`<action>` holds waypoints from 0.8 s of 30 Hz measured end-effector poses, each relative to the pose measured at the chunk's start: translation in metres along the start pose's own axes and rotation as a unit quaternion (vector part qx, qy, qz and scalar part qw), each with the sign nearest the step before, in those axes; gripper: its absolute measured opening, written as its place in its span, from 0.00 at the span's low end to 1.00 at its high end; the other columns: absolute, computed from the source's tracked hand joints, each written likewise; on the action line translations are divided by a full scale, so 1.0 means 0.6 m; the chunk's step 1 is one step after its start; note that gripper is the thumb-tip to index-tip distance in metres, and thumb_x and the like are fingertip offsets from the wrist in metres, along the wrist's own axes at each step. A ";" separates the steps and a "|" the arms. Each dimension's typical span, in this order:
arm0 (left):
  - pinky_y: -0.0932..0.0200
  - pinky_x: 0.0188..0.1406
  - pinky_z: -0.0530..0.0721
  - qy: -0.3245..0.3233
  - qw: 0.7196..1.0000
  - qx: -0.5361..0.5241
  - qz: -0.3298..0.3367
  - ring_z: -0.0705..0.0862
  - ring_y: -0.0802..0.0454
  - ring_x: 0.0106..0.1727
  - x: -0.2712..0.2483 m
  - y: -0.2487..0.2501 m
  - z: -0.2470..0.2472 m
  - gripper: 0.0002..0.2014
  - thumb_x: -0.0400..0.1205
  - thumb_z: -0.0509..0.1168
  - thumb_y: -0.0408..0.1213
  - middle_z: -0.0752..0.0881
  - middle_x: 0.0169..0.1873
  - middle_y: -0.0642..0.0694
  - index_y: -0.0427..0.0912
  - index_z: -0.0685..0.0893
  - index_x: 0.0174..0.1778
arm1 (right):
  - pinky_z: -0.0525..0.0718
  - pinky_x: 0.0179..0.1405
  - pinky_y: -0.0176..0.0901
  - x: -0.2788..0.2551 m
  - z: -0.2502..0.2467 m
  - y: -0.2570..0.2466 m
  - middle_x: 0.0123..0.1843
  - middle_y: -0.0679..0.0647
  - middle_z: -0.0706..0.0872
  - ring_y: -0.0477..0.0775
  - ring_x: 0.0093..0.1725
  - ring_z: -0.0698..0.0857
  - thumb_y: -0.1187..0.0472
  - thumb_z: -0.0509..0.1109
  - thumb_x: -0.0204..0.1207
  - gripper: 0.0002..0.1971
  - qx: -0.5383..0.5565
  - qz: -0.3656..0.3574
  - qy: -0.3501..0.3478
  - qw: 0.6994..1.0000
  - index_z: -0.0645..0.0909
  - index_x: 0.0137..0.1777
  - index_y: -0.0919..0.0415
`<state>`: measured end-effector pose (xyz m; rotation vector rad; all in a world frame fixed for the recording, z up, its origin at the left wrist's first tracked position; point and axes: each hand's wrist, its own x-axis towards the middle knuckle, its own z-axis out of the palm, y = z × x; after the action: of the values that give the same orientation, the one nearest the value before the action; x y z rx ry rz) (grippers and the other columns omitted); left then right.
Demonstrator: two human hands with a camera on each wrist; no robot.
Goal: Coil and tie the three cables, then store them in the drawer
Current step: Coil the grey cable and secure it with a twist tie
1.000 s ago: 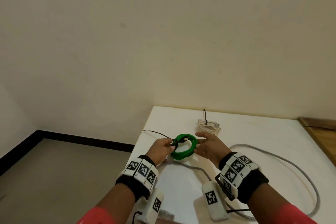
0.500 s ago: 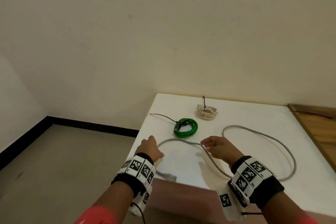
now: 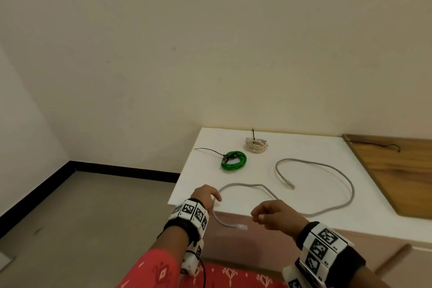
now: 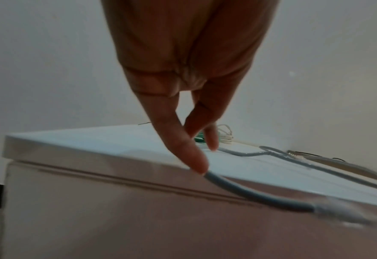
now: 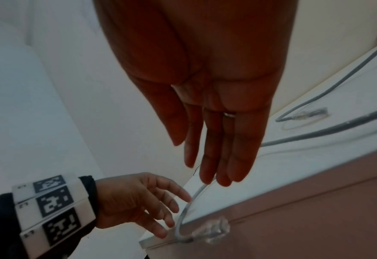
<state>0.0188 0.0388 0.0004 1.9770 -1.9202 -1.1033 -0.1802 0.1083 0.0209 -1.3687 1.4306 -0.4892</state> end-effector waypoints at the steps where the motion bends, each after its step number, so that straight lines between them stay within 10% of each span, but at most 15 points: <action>1: 0.50 0.56 0.86 -0.016 0.999 0.028 0.008 0.84 0.36 0.56 -0.006 0.001 0.001 0.22 0.75 0.54 0.15 0.83 0.57 0.34 0.41 0.86 0.52 | 0.77 0.40 0.32 -0.006 0.007 0.000 0.41 0.50 0.82 0.45 0.41 0.78 0.74 0.59 0.77 0.13 0.000 0.001 -0.005 1.000 0.79 0.41 0.56; 7: 0.53 0.58 0.80 -0.036 0.982 0.178 0.045 0.79 0.41 0.64 -0.030 0.002 0.007 0.24 0.76 0.53 0.16 0.78 0.65 0.38 0.41 0.79 0.62 | 0.76 0.38 0.31 -0.021 0.029 -0.001 0.39 0.51 0.81 0.45 0.39 0.77 0.75 0.58 0.76 0.15 0.023 -0.002 -0.019 1.000 0.78 0.39 0.56; 19: 0.49 0.58 0.80 0.017 0.939 0.309 0.150 0.76 0.43 0.62 -0.018 0.001 0.022 0.07 0.77 0.67 0.34 0.76 0.59 0.40 0.41 0.85 0.50 | 0.76 0.43 0.32 -0.030 0.006 -0.011 0.40 0.49 0.83 0.46 0.43 0.79 0.74 0.58 0.77 0.14 0.031 -0.060 0.012 0.998 0.81 0.42 0.57; 24: 0.53 0.53 0.79 0.036 0.922 0.286 0.260 0.80 0.47 0.57 -0.062 0.056 -0.007 0.07 0.78 0.66 0.37 0.85 0.53 0.44 0.42 0.86 0.48 | 0.70 0.60 0.30 -0.053 -0.001 -0.034 0.63 0.47 0.81 0.45 0.63 0.76 0.67 0.59 0.80 0.15 -0.175 -0.171 0.103 0.964 0.80 0.62 0.55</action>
<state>-0.0014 0.0665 0.0372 1.5047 -2.7144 -0.3447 -0.1773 0.1312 0.0506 -1.9139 1.5015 -0.6362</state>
